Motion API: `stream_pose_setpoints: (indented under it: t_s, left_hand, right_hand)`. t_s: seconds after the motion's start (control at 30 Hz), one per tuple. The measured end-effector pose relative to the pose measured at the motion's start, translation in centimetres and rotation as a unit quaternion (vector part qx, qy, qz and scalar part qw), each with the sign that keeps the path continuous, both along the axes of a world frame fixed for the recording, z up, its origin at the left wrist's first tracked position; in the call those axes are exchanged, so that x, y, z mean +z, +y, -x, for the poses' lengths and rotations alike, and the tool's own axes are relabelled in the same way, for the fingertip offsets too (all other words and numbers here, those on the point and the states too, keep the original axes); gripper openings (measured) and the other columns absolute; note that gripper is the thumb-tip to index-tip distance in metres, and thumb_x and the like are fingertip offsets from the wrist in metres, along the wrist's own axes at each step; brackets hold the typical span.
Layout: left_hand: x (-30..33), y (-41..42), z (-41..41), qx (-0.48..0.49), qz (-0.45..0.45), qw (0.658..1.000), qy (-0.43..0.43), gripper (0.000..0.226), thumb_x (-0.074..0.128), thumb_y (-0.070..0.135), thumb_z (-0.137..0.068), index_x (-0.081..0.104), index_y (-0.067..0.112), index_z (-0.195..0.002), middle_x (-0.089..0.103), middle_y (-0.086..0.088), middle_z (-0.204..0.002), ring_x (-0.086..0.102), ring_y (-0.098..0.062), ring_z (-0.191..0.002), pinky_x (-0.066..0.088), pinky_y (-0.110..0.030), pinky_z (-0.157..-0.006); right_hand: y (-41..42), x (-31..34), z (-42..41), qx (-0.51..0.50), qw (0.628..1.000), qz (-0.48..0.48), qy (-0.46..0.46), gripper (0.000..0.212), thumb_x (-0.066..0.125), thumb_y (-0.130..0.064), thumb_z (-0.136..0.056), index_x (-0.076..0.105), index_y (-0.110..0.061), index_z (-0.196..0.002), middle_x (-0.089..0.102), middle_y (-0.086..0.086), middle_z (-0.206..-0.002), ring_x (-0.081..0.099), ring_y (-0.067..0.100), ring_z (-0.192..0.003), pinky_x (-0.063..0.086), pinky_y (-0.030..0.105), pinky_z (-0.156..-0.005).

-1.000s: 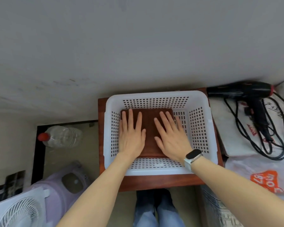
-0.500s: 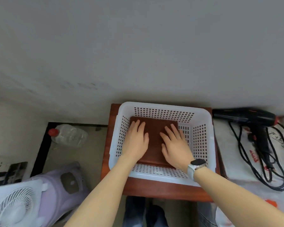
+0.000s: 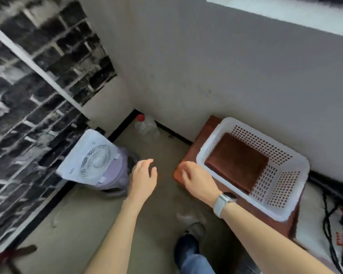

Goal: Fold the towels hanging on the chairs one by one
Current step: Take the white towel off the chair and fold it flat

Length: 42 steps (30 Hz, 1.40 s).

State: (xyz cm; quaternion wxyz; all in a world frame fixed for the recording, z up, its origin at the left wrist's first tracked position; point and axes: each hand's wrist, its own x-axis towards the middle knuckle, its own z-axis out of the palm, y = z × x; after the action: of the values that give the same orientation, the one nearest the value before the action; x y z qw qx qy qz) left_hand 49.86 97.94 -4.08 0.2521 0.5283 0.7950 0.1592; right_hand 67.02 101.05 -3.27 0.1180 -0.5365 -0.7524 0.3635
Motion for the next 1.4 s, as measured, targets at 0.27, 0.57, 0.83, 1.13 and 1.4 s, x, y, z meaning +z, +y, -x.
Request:
stream_pose_setpoints:
  t_s: [0.27,0.57,0.83,1.13,1.4]
  left_hand:
    - [3.5,-23.5,12.1,0.238,0.007,0.971,0.031,0.033,0.048,0.023,-0.091,0.056,0.01,-0.121,0.057,-0.012,-0.124,0.05,-0.031,-0.118,0.038,-0.037,-0.099]
    - [6.0,-56.3,17.3,0.457,-0.02,0.888,0.038,0.033,0.048,0.022,-0.088,0.062,0.005,-0.112,0.064,-0.013,-0.114,0.057,-0.03,-0.111,0.043,-0.036,-0.094]
    - [5.8,-75.4,18.3,0.64,-0.031,0.767,0.028,0.03,0.051,0.016,-0.089,0.061,0.006,-0.115,0.062,-0.014,-0.118,0.055,-0.03,-0.113,0.042,-0.037,-0.098]
    - [3.8,-86.9,28.3,0.722,-0.051,0.689,0.025,0.028,0.051,0.016,-0.091,0.059,0.01,-0.117,0.061,-0.009,-0.118,0.057,-0.025,-0.11,0.039,-0.031,-0.097]
    - [6.2,-96.6,47.9,0.736,-0.059,0.674,0.014,0.025,0.052,0.014,-0.089,0.062,0.008,-0.111,0.062,-0.008,-0.112,0.056,-0.024,-0.103,0.034,-0.021,-0.088]
  right_hand:
    - [-15.1,1.8,15.3,0.245,0.968,0.037,-0.02,0.015,0.039,-0.012,-0.09,0.054,-0.008,-0.091,0.059,0.011,-0.095,0.055,0.033,-0.097,0.037,0.033,-0.075]
    - [-41.1,4.4,28.9,0.47,0.882,0.03,0.003,0.028,0.043,-0.017,-0.092,0.058,-0.014,-0.115,0.064,0.005,-0.118,0.057,0.027,-0.108,0.039,0.024,-0.082]
    - [-59.3,5.8,37.6,0.666,0.745,-0.01,-0.042,0.028,0.038,-0.02,-0.095,0.059,-0.014,-0.113,0.063,0.005,-0.119,0.058,0.028,-0.108,0.04,0.029,-0.091]
    - [-72.7,4.0,53.1,0.755,0.653,-0.022,-0.056,0.03,0.041,-0.014,-0.094,0.06,-0.008,-0.116,0.063,0.01,-0.12,0.058,0.029,-0.109,0.041,0.03,-0.09]
    - [-82.9,4.7,72.4,0.744,0.662,-0.003,-0.094,0.032,0.034,-0.02,-0.094,0.059,-0.016,-0.114,0.064,0.006,-0.116,0.06,0.027,-0.106,0.045,0.034,-0.093]
